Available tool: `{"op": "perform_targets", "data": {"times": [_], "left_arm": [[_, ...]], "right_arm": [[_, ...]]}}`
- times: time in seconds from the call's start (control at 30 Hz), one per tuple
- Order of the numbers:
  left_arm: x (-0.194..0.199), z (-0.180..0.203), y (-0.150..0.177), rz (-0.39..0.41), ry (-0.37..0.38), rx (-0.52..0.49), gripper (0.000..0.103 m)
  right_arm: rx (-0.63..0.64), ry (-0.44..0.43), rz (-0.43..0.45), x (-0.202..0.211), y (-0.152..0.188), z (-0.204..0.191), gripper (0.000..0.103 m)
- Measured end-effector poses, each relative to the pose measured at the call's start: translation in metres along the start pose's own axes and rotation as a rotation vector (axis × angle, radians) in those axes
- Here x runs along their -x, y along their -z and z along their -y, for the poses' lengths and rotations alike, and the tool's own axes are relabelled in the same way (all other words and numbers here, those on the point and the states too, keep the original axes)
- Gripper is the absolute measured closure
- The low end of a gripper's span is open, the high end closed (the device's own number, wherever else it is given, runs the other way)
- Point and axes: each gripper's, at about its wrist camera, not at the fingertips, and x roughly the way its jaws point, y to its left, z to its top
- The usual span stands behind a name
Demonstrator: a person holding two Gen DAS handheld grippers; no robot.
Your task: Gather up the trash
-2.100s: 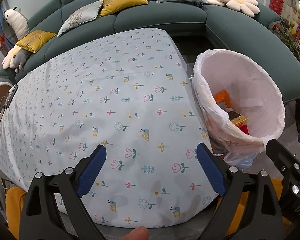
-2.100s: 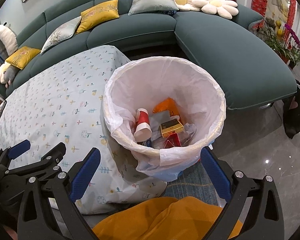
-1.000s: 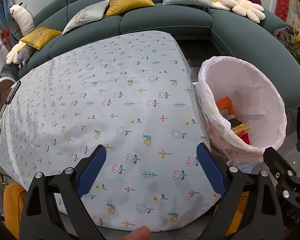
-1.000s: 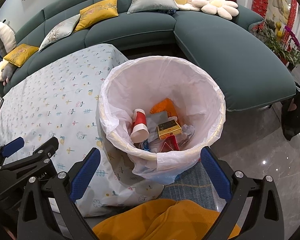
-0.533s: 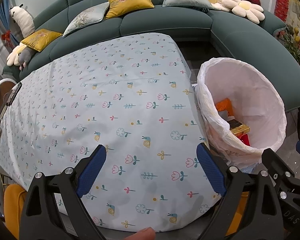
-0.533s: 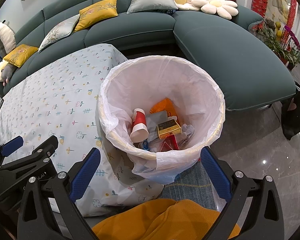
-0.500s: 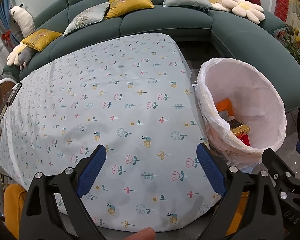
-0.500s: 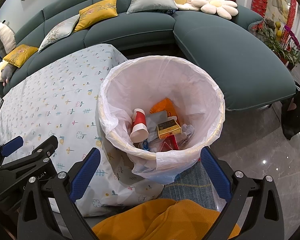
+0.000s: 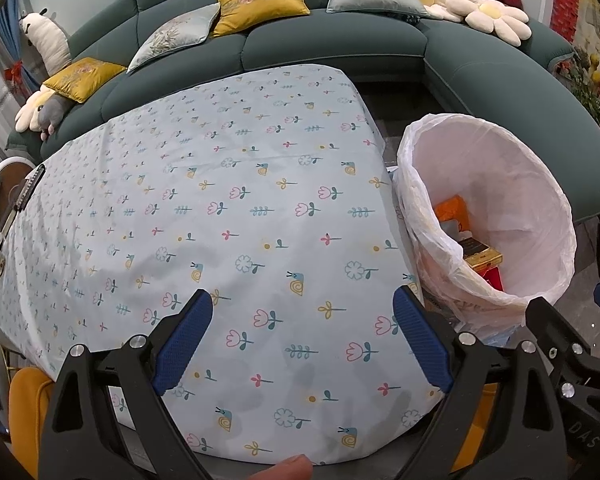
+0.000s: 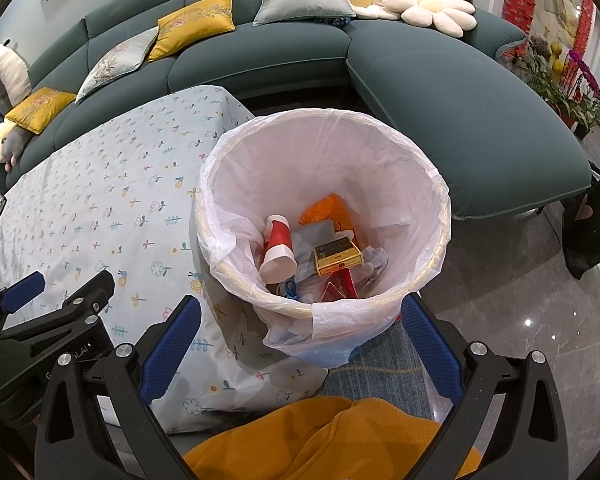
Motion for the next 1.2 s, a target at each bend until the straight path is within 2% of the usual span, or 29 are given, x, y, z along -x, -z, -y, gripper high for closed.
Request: {"op": "perform_targets", "data": {"times": [1.2], "left_arm": [[-0.0006, 0.0055, -0.0034, 0.005, 0.001, -0.034, 0.016]], "right_arm": [[-0.016, 0.007, -0.01, -0.0034, 0.0045, 0.0024, 0.007]]}}
